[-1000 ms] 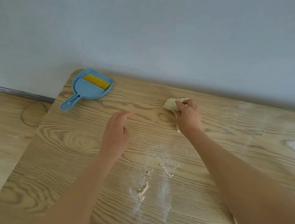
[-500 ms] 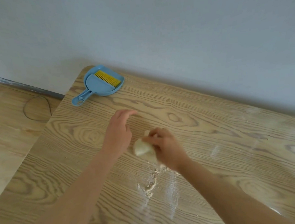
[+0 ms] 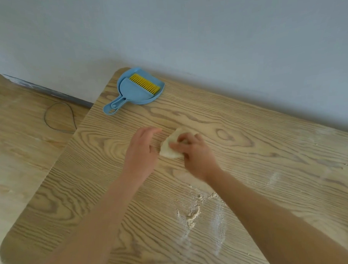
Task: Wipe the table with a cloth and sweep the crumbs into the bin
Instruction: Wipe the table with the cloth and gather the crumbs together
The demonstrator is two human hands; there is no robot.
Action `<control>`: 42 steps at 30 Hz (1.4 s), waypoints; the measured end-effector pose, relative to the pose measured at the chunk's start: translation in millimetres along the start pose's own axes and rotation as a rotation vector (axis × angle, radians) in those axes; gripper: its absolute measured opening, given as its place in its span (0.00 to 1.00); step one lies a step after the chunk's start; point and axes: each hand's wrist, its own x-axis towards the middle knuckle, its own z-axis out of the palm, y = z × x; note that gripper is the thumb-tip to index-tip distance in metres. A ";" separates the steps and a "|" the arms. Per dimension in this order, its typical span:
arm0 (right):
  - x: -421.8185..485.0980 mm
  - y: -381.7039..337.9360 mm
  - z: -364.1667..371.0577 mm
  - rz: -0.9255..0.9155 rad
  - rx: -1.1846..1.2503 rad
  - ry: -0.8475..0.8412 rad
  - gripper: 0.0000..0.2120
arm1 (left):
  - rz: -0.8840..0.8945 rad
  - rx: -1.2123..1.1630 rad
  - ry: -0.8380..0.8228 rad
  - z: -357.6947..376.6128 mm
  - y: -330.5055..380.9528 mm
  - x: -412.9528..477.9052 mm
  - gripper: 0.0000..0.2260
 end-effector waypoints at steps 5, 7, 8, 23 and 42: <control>-62.8 -10.1 -3.6 -0.046 0.127 -0.135 0.24 | 0.057 -0.015 -0.025 4.8 12.5 0.5 0.25; -74.4 -3.0 -15.3 0.062 0.196 -0.007 0.22 | 0.105 -0.016 -0.052 12.7 23.9 -0.8 0.25; -76.9 3.4 -23.6 0.148 0.242 0.098 0.21 | 0.131 -0.015 -0.072 17.9 29.2 -2.1 0.25; -113.8 76.3 -52.2 0.771 -0.093 0.374 0.27 | 0.289 -0.029 -0.201 51.2 62.9 -12.6 0.28; -185.7 -3.4 -34.7 0.630 0.145 0.604 0.21 | 0.442 -0.053 -0.291 35.7 95.9 -45.5 0.22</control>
